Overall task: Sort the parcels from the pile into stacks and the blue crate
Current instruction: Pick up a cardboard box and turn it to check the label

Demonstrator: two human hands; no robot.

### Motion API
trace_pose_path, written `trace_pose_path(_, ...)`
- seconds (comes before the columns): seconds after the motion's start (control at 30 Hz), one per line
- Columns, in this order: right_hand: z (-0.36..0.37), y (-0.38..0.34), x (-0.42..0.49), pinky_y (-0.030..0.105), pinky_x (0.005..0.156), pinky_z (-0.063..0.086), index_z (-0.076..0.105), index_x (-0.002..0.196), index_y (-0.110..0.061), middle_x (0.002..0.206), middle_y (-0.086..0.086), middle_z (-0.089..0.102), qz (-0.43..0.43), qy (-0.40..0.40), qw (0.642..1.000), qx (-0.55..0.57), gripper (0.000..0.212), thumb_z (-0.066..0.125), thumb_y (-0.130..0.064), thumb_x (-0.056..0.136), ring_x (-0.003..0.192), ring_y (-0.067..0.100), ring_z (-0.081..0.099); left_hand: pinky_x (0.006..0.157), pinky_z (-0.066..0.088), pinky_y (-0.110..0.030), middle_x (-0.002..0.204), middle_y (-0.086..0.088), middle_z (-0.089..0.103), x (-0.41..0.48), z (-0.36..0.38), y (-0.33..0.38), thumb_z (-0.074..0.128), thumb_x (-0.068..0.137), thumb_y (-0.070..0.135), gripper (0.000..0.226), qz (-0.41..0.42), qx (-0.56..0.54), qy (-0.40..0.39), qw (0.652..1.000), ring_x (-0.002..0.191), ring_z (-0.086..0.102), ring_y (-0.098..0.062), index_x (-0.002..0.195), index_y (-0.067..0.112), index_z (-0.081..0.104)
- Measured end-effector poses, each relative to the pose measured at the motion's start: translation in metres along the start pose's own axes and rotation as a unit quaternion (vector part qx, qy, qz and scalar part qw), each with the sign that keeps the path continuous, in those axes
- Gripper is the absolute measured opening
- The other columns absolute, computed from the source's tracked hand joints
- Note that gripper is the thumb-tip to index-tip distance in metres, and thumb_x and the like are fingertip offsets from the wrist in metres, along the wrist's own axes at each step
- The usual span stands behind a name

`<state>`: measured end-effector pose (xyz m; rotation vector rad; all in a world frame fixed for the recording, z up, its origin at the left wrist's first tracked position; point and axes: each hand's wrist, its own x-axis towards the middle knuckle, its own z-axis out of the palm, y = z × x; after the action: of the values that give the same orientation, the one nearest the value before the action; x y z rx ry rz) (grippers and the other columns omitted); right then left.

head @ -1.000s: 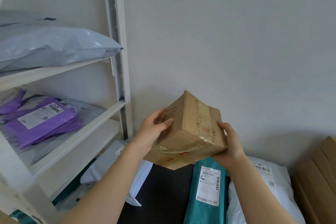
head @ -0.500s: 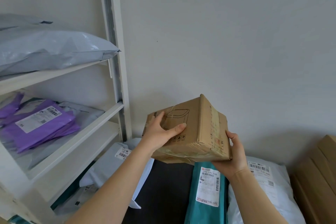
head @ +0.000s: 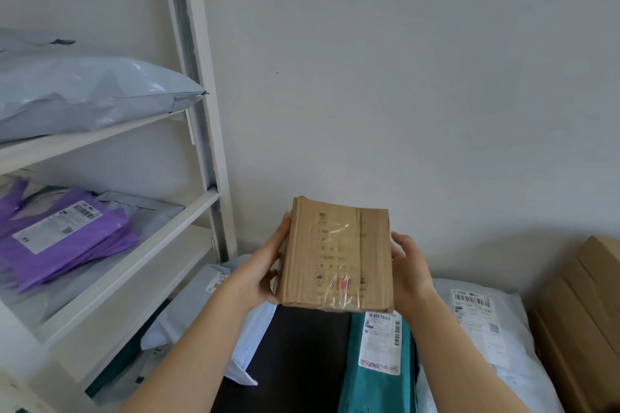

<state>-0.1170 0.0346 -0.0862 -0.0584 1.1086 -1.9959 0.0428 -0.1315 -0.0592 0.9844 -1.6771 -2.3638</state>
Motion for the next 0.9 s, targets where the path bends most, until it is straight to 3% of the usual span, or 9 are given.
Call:
trace_pose_path(0.1,0.005,0.005,0.007,0.039,0.077,0.048,0.058,0.097,-0.012,0.099,0.012,0.052,0.011,0.006,0.997,-0.080,0.049,0.074,-0.044,0.064,0.090,0.028,0.050,0.091,0.050,-0.047,0.074,-0.007,0.069,0.002,-0.002,-0.004,0.057,0.062,0.081,0.090,0.001,-0.010,0.006,1.000,0.080,0.066,-0.028,0.113,0.007,0.061)
trace_pose_path(0.2,0.006,0.009,0.014,0.048,0.096,0.047,0.064,0.109,-0.017,0.112,0.010,0.055,0.026,-0.004,0.993,-0.115,0.063,0.076,-0.057,0.062,0.104,0.029,0.052,0.091,0.052,-0.047,0.090,-0.012,0.073,0.004,-0.002,-0.007,0.051,0.069,0.077,0.075,0.006,0.001,0.019,1.000,0.092,0.068,-0.031,0.109,0.015,0.066)
trace_pose_path(0.37,0.012,0.011,0.010,0.036,0.072,0.043,0.056,0.080,-0.016,0.083,0.006,0.051,0.042,-0.022,0.989,-0.138,0.041,0.073,-0.044,0.057,0.073,0.020,0.050,0.076,0.052,-0.038,0.087,-0.011,0.073,0.002,0.000,-0.007,0.047,0.079,0.075,0.068,-0.011,0.016,0.028,0.999,0.088,0.068,-0.027,0.105,0.017,0.070)
trace_pose_path(0.47,0.015,0.012,0.002,0.030,0.060,0.041,0.056,0.078,-0.014,0.070,0.002,0.053,0.044,-0.044,0.990,-0.127,0.016,0.053,-0.030,0.078,0.060,0.017,0.050,0.083,0.048,-0.043,0.077,-0.020,0.066,0.003,0.000,-0.010,0.049,0.076,0.075,0.079,-0.026,0.039,0.043,0.998,0.097,0.062,-0.032,0.120,0.010,0.061)
trace_pose_path(0.5,0.017,0.012,-0.001,0.029,0.057,0.040,0.057,0.081,-0.013,0.070,0.002,0.054,0.042,-0.050,0.989,-0.132,0.015,0.048,-0.024,0.081,0.059,0.018,0.050,0.090,0.045,-0.048,0.085,-0.021,0.062,0.002,-0.001,-0.010,0.052,0.075,0.073,0.082,-0.031,0.044,0.043,0.998,0.104,0.059,-0.034,0.121,0.005,0.059)
trace_pose_path(0.57,0.022,0.013,-0.006,0.026,0.054,0.040,0.057,0.087,-0.010,0.073,0.005,0.055,0.023,-0.056,0.987,-0.149,0.017,0.049,-0.016,0.073,0.058,0.018,0.050,0.096,0.041,-0.056,0.084,-0.016,0.063,0.002,-0.003,-0.010,0.062,0.066,0.068,0.070,-0.027,0.051,0.029,0.998,0.100,0.058,-0.030,0.111,0.014,0.066)
trace_pose_path(0.63,0.024,0.015,-0.006,0.024,0.051,0.043,0.058,0.098,-0.009,0.084,0.009,0.058,0.003,-0.045,0.983,-0.180,0.038,0.049,-0.010,0.062,0.061,0.019,0.054,0.088,0.045,-0.053,0.097,-0.006,0.063,0.001,-0.004,-0.010,0.073,0.058,0.061,0.070,-0.018,0.057,0.016,0.998,0.100,0.056,-0.027,0.115,0.022,0.062)
trace_pose_path(0.73,0.023,0.021,-0.003,0.029,0.055,0.049,0.052,0.123,-0.013,0.107,0.014,0.065,0.014,-0.008,0.981,-0.192,0.053,0.054,-0.005,0.071,0.074,0.024,0.063,0.078,0.050,-0.049,0.121,-0.006,0.061,0.006,-0.007,-0.012,0.081,0.056,0.046,0.079,-0.005,0.058,0.013,0.998,0.113,0.055,-0.030,0.129,0.037,0.050)
trace_pose_path(0.9,0.026,0.022,-0.010,0.032,0.062,0.052,0.067,0.105,-0.014,0.096,0.014,0.070,0.006,-0.007,0.972,-0.236,0.032,0.055,0.004,0.081,0.074,0.026,0.065,0.090,0.048,-0.056,0.119,-0.008,0.064,0.009,-0.007,-0.020,0.074,0.066,0.016,0.073,0.018,0.008,0.026,0.999,0.111,0.060,-0.033,0.130,0.038,0.046)
